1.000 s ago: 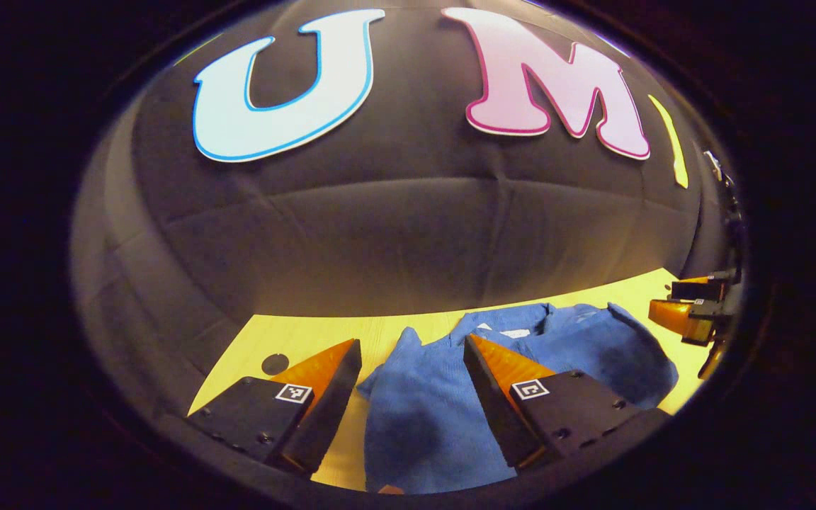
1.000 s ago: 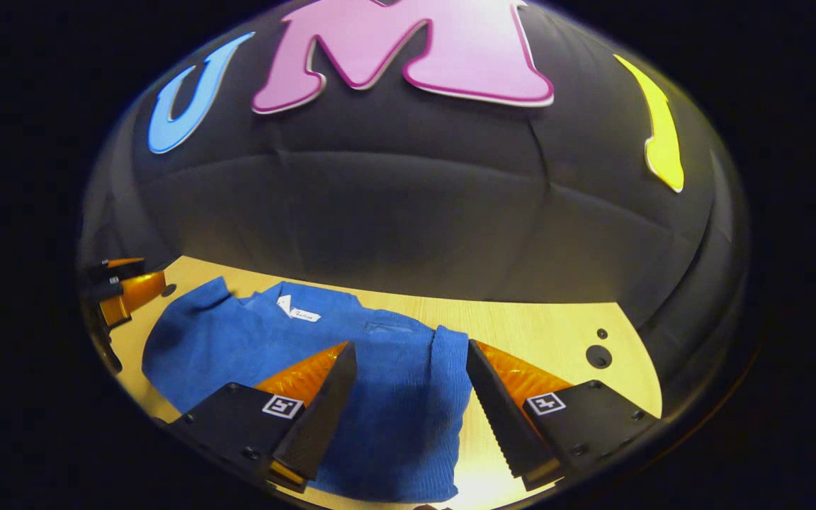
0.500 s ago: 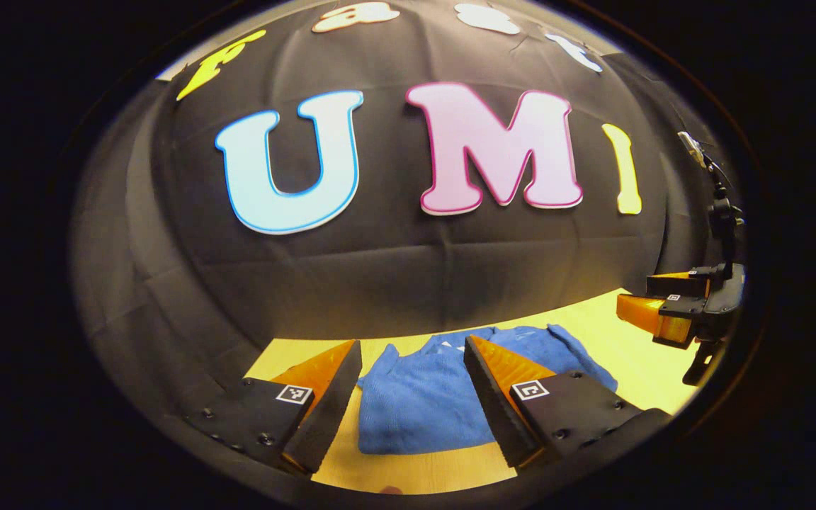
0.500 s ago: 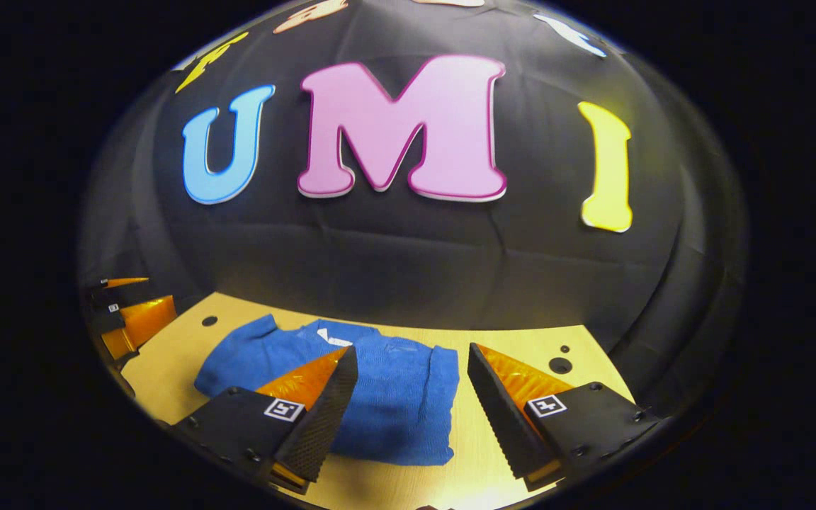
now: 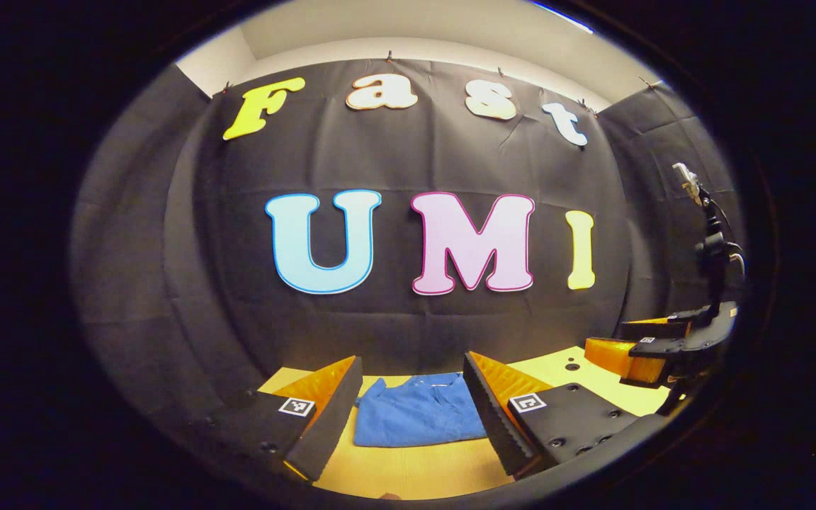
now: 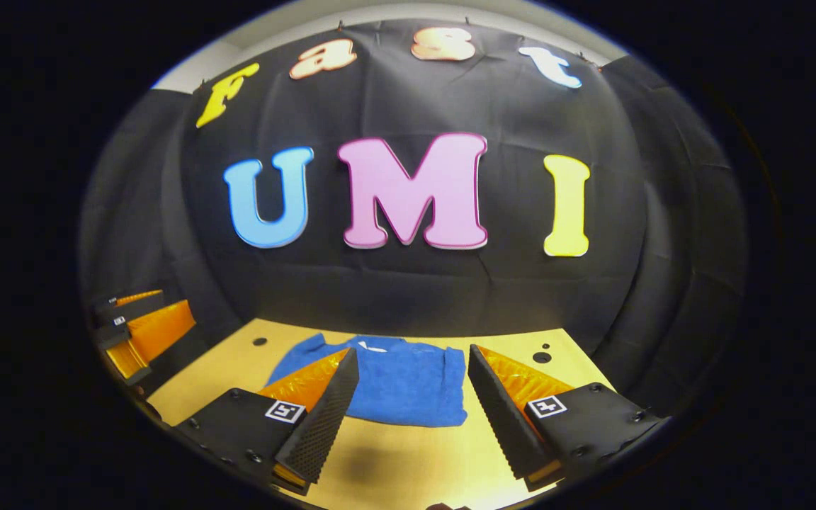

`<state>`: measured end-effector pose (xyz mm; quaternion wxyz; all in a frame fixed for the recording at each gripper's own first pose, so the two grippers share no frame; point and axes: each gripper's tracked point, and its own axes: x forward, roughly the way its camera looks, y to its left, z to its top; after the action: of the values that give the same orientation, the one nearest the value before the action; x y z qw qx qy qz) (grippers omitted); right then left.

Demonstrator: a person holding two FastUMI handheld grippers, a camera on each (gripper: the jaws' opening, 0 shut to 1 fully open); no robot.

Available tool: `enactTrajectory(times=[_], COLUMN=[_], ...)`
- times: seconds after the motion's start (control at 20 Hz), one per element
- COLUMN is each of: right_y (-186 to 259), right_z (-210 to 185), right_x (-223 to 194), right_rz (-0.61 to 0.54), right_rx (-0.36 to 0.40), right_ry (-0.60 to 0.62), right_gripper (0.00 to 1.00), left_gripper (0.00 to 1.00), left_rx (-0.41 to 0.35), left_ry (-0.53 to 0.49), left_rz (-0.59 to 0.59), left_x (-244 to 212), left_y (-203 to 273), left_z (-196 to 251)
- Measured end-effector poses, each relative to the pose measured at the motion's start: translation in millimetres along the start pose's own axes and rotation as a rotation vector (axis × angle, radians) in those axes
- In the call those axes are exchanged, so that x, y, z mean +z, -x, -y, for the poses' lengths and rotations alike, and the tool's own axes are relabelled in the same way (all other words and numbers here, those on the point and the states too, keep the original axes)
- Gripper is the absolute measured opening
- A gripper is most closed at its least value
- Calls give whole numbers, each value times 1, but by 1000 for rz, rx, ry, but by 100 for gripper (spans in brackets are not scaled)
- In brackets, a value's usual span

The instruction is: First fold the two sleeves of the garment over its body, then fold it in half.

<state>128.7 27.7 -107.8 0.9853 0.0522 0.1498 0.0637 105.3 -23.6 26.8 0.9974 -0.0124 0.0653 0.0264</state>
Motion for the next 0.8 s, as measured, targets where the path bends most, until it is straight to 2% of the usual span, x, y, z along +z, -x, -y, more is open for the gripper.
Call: enactTrajectory(times=[0.05, 0.1, 0.15, 0.35, 0.4, 0.55, 0.75, 0.8], right_y=[20, 38, 55, 107, 114, 129, 142, 144], right_z=[-12, -22, -31, -60, -65, -74, -86, -84], right_x=[7, 12, 13, 12, 14, 20, 27, 29], right_rz=[31, 59, 76, 129, 147, 193, 218, 220], right_rx=[23, 41, 54, 69, 68, 53, 62, 60], right_ry=[3, 11, 16, 44, 52, 79, 33, 32], right_gripper=[98, 98, 97, 97, 97, 97, 96, 97], left_gripper=[85, 79, 82, 82, 86, 82, 82, 86], left_rx=[17, 16, 8, -30, -30, -54, -56, -61], left_ry=[-10, -9, -4, -3, 4, 51, 15, 11], left_rz=[7, 10, 18, 49, 47, 72, 152, 151], left_x=[4, 5, 7, -2, -5, -5, 8, 5], left_y=[19, 35, 50, 96, 106, 127, 142, 141], left_z=[-5, -3, -2, -1, -3, 0, -5, -2])
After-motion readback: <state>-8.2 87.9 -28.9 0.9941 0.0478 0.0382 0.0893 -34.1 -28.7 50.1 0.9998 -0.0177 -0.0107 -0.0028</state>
